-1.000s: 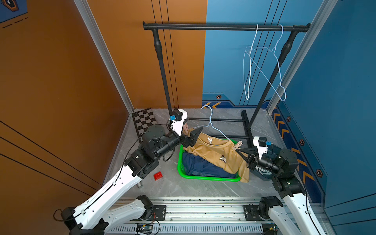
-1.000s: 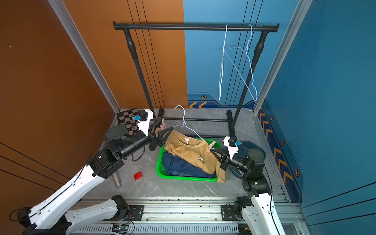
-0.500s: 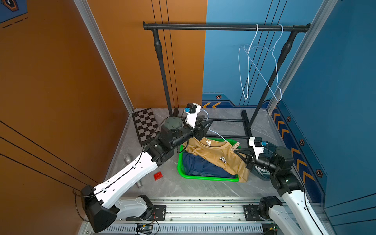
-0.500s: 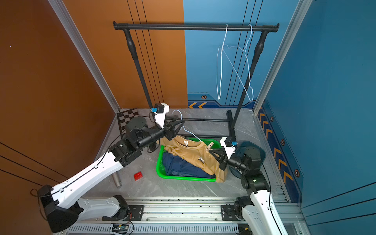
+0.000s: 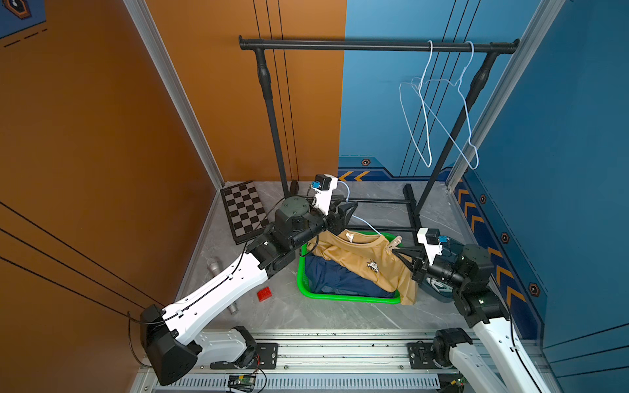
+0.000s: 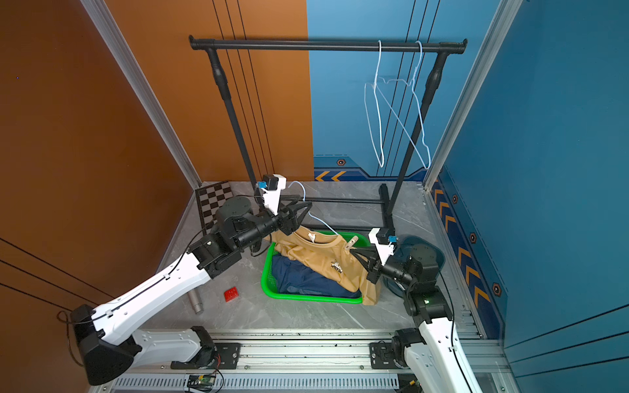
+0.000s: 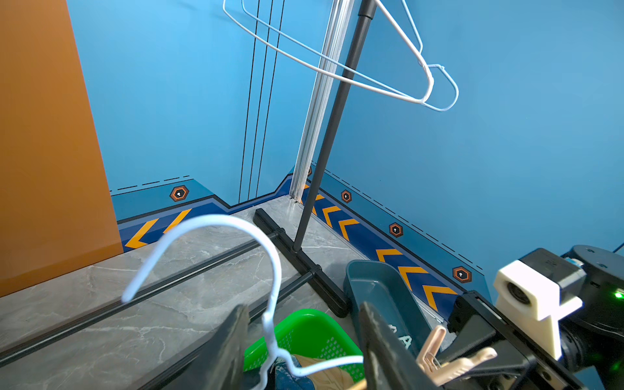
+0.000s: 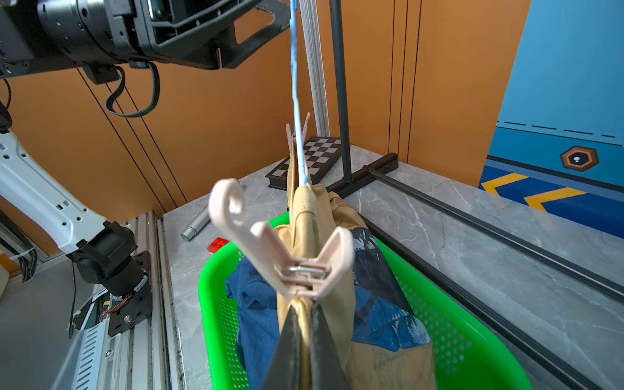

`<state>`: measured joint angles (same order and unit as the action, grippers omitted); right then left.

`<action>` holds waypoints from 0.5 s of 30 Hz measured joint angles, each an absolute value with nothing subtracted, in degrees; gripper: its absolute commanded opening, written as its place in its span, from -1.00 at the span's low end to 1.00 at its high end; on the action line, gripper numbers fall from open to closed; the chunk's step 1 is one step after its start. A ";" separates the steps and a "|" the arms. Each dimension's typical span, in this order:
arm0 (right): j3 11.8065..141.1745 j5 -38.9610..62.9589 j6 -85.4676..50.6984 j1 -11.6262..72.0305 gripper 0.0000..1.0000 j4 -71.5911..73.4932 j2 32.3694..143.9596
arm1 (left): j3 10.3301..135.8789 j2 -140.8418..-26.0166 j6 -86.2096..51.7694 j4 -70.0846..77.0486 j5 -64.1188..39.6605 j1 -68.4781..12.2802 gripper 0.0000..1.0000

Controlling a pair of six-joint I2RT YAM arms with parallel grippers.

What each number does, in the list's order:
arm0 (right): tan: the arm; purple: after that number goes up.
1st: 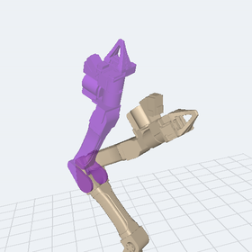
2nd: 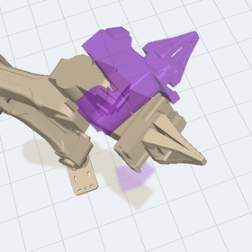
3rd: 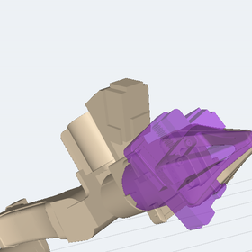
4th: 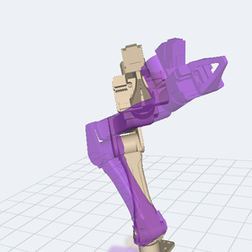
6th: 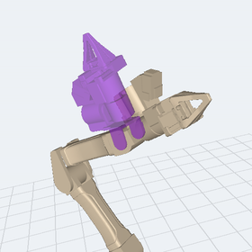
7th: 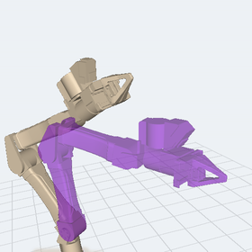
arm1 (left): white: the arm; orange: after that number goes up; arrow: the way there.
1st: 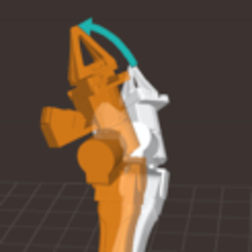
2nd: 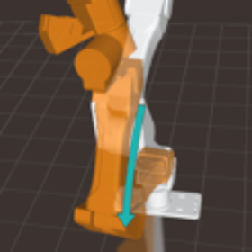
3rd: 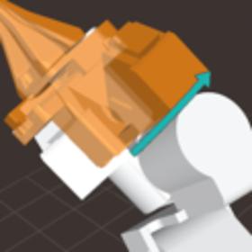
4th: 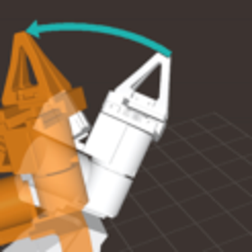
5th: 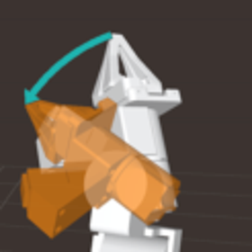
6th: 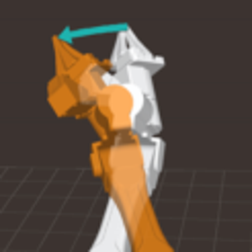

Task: Remove the clothespins securing t-shirts to the hanger
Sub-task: Pick up the hanger from the clothes rail.

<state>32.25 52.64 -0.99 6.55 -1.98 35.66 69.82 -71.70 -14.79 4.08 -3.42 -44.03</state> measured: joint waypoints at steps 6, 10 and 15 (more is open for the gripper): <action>32.32 52.62 -0.82 6.72 -1.00 -1.98 35.70 | 69.84 -72.34 -15.49 4.12 -3.70 -43.51 -0.28; 32.34 52.42 -0.82 6.76 -1.00 -1.98 35.70 | 69.89 -73.93 -16.14 4.10 -4.43 -43.51 -0.26; 32.84 52.27 -0.82 6.76 -1.00 -1.98 36.03 | 69.89 -74.61 -16.40 4.08 -4.56 -43.51 -0.40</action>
<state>32.84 52.27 -0.82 6.76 -1.98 36.03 69.89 -74.61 -16.40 4.08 -4.56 -43.51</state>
